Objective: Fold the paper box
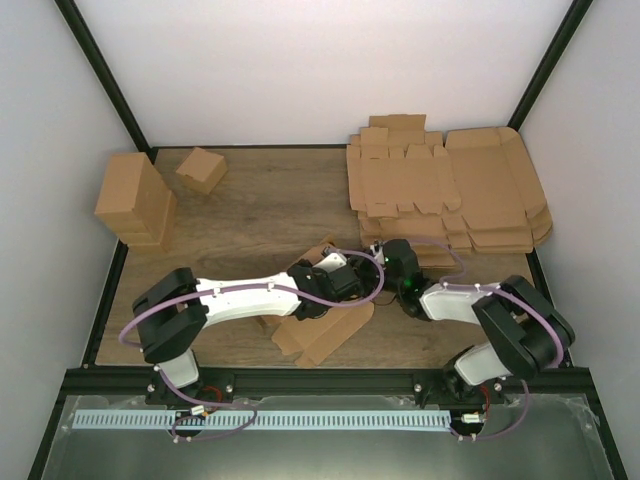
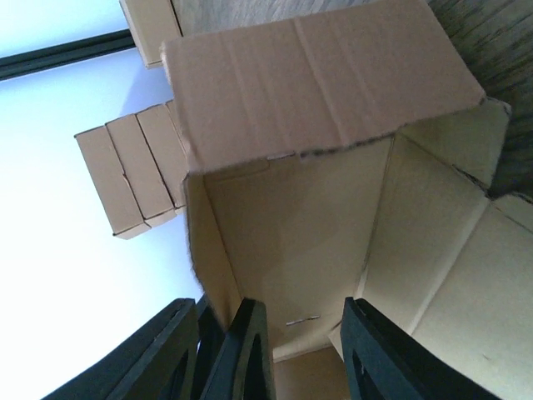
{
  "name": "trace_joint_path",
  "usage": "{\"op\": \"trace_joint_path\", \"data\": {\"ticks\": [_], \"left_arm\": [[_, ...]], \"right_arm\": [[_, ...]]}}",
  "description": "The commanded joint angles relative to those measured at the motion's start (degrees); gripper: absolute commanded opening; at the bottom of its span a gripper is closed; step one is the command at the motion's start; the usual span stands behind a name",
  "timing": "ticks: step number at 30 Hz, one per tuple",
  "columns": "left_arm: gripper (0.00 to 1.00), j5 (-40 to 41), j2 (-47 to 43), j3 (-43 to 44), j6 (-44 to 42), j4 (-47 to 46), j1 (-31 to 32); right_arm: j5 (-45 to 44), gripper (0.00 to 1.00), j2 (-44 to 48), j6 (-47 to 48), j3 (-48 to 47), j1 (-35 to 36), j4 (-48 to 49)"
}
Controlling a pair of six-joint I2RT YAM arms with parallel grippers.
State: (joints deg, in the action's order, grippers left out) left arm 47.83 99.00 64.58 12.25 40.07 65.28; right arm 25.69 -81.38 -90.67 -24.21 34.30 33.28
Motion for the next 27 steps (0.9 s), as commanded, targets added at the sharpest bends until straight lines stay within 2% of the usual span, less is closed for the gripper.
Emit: {"op": "trace_joint_path", "data": {"ticks": [1, 8, 14, 18, 24, 27], "left_arm": [[0.21, -2.2, -1.7, -0.9, -0.8, -1.1, 0.5], [0.21, -2.4, -2.7, -1.6, -1.1, -1.4, 0.5], [0.20, -2.7, -3.1, -3.6, -1.3, -2.0, 0.5], [0.20, -3.5, -3.5, -4.9, -0.9, -2.1, 0.5], [0.20, -3.5, -4.3, -5.4, -0.7, -2.7, 0.6], [0.20, -3.3, -4.0, -5.2, -0.8, -2.7, 0.5]], "right_arm": [[1.7, 0.48, -4.0, -4.5, -5.0, -0.3, 8.2], [-0.3, 0.46, -4.9, -5.0, -5.5, -0.3, 9.8], [-1.7, 0.47, -6.0, -1.3, -6.9, -0.3, 10.9], [-3.9, 0.47, -6.9, 1.7, -8.5, -0.2, 8.9], [-1.5, 0.44, -9.4, 2.6, -10.1, -0.3, 7.4], [-1.7, 0.45, -8.6, 3.7, -10.0, -0.3, 3.3]]}}
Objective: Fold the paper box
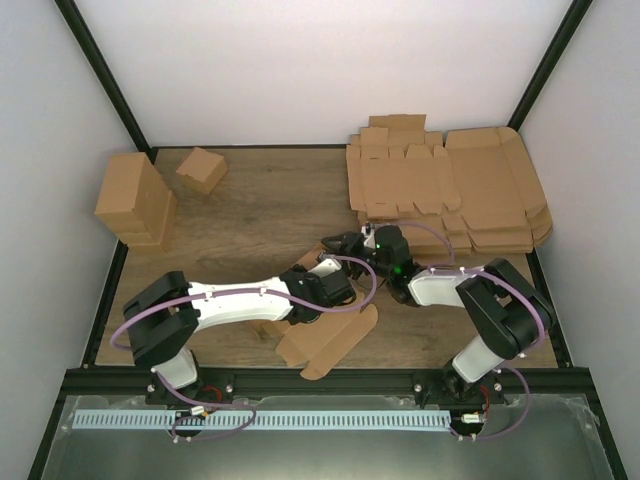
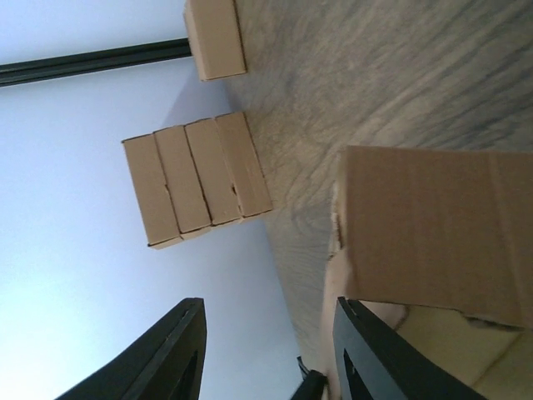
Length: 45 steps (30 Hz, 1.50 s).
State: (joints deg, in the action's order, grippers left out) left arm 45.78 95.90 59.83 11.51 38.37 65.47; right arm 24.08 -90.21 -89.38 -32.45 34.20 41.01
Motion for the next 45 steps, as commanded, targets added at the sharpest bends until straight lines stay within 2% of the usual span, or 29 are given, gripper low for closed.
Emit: {"op": "trace_joint_path", "data": {"ticks": [1, 6, 20, 25, 30, 35, 39, 41, 43, 45], "left_arm": [[0.20, -1.2, -0.8, -0.3, -0.1, -0.9, 0.4], [0.20, -1.1, -0.7, -0.2, 0.1, -1.1, 0.4], [0.20, -0.3, -0.5, 1.0, 0.4, 0.1, 0.9], [0.20, 0.1, -0.1, 1.5, 0.7, 0.7, 1.5], [0.20, 0.1, 0.4, 2.2, 1.0, 1.1, 2.2], [0.20, 1.1, 0.9, 2.9, 1.6, 2.4, 2.8], [0.20, 1.0, 0.9, 3.1, 1.8, 2.7, 3.0], [0.21, 0.7, 1.0, 3.2, 1.7, 2.7, 3.3], [0.21, 0.1, 1.3, 3.4, 1.8, 3.3, 3.4], [0.26, -1.9, 1.7, 4.6, 2.0, 5.1, 3.3]], "right_arm": [[-0.8, 0.47, 1.0, 3.0, -1.6, -0.2, -6.4], [-3.8, 0.50, 4.5, 3.1, 1.8, -0.2, -8.2], [0.0, 0.52, 1.9, 3.4, 0.4, -0.1, -8.1], [-3.0, 0.54, 4.2, 3.3, 1.9, 0.9, -10.5], [-0.9, 0.53, 1.7, 2.8, 0.2, 1.0, -7.3], [-0.9, 0.46, 0.5, 2.1, -1.3, 1.6, -7.0], [-1.1, 0.32, 0.8, 1.8, -1.3, 1.6, -7.7], [-1.2, 0.19, 1.1, 1.8, -1.0, 1.6, -8.1], [-1.2, 0.12, 1.5, 1.6, -0.6, 1.6, -8.7], [-1.5, 0.06, 2.0, 1.6, -0.1, 1.6, -8.8]]}}
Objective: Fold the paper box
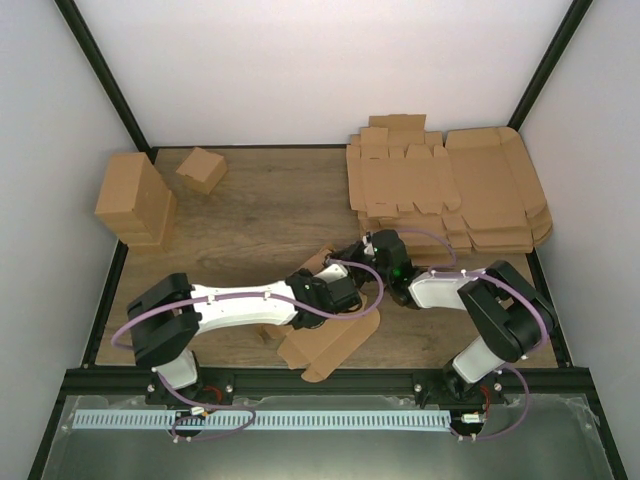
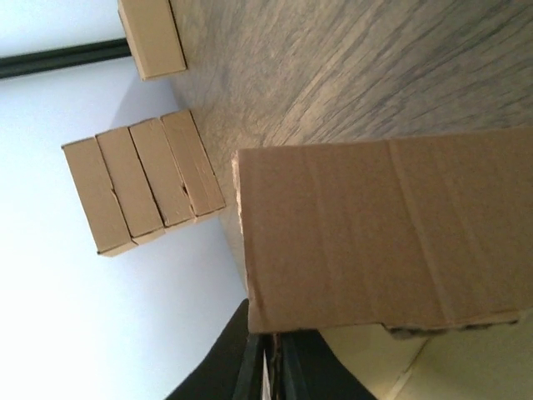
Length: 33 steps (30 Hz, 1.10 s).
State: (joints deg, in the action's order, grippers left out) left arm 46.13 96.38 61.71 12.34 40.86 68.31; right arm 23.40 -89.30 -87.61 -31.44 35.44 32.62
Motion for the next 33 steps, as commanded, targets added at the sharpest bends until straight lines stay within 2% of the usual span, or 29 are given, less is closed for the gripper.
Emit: {"op": "trace_joint_path", "data": {"ticks": [1, 4, 9, 12, 18, 22, 33], "left_arm": [[0.31, -4.8, 1.5, 3.7, 0.9, 3.8, 0.5], [0.53, -13.9, 1.1, 6.4, 0.5, 7.1, 0.5], [0.81, -26.0, -6.2, 6.8, 1.6, 7.1, -0.8], [0.94, -33.6, -11.9, 6.1, 2.2, 5.2, -5.1], [0.96, -45.4, -18.9, 2.7, -0.1, 1.9, -15.1], [1.00, -49.8, -19.6, 0.9, -2.1, 0.8, -18.7], [1.00, -59.4, -21.4, -2.8, -5.0, -2.1, -25.9]], "right_arm": [[-0.9, 0.04, 1.2, 0.0, -0.7, 0.3, -0.4], [-0.9, 0.02, 1.8, 1.2, 0.4, 0.3, 1.2], [0.4, 0.01, 1.6, 2.4, 2.0, 0.4, 3.7], [1.0, 0.01, 2.0, 3.0, 3.6, 0.3, 5.4], [1.1, 0.01, 4.1, 6.1, 6.3, 0.3, 6.7], [1.3, 0.01, 5.2, 7.4, 7.3, 0.3, 7.1], [2.1, 0.01, 6.9, 10.1, 8.9, 0.3, 8.8]]}}
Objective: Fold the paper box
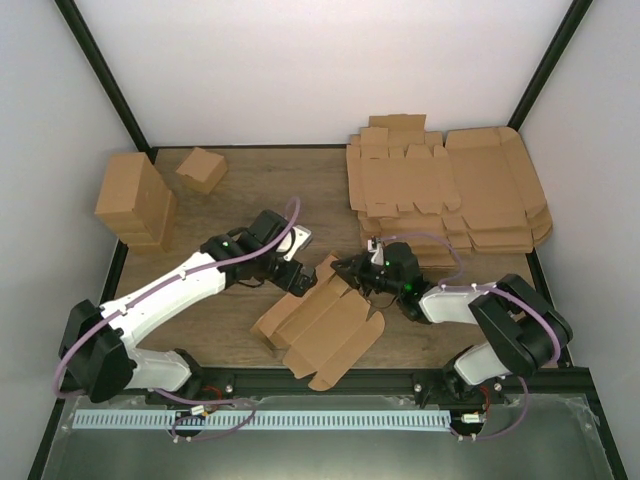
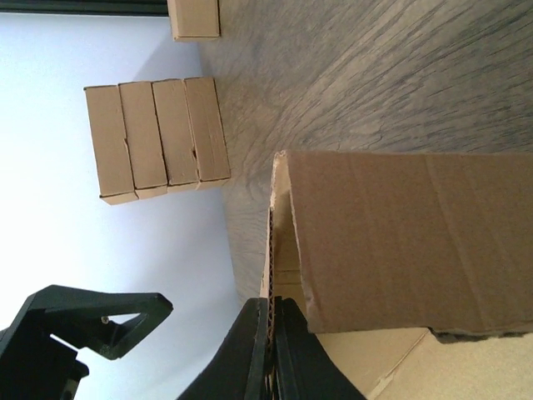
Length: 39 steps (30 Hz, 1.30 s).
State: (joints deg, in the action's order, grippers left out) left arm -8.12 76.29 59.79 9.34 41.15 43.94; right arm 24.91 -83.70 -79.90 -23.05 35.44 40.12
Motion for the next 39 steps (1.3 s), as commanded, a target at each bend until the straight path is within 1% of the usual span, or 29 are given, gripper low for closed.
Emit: {"op": "trace_joint_path", "data": {"ticks": [1, 9, 18, 22, 28, 34, 39], "left_arm": [[1.00, -5.7, -1.3, -1.0, -2.2, -2.5, -2.0], [1.00, -11.1, -1.7, -1.7, -4.3, -3.6, -5.2], [0.99, -14.5, 0.3, -4.3, -5.0, -5.1, -5.4], [0.99, -15.5, 1.8, -4.8, -5.7, -4.2, -5.4], [0.94, -17.6, 4.7, -5.5, -4.6, -5.1, -5.1], [0.87, -15.8, 6.3, -6.0, -2.9, -5.7, -3.5], [0.81, -12.4, 6.4, -5.3, -2.2, -4.7, -1.1]], "right_arm": [[0.7, 0.01, 1.4, 2.6, 0.6, 0.3, 1.7], [1.3, 0.01, 1.5, 4.0, 0.5, 0.4, 2.6], [2.5, 0.01, 0.4, 4.5, 0.7, 0.3, 5.2], [2.7, 0.01, -0.1, 4.6, 0.8, 0.3, 5.5], [2.9, 0.01, -0.7, 4.5, 0.6, 0.4, 5.8], [2.9, 0.01, -1.0, 4.7, 0.5, 0.3, 5.7], [3.2, 0.01, -1.9, 4.6, 0.0, 0.3, 5.9]]}}
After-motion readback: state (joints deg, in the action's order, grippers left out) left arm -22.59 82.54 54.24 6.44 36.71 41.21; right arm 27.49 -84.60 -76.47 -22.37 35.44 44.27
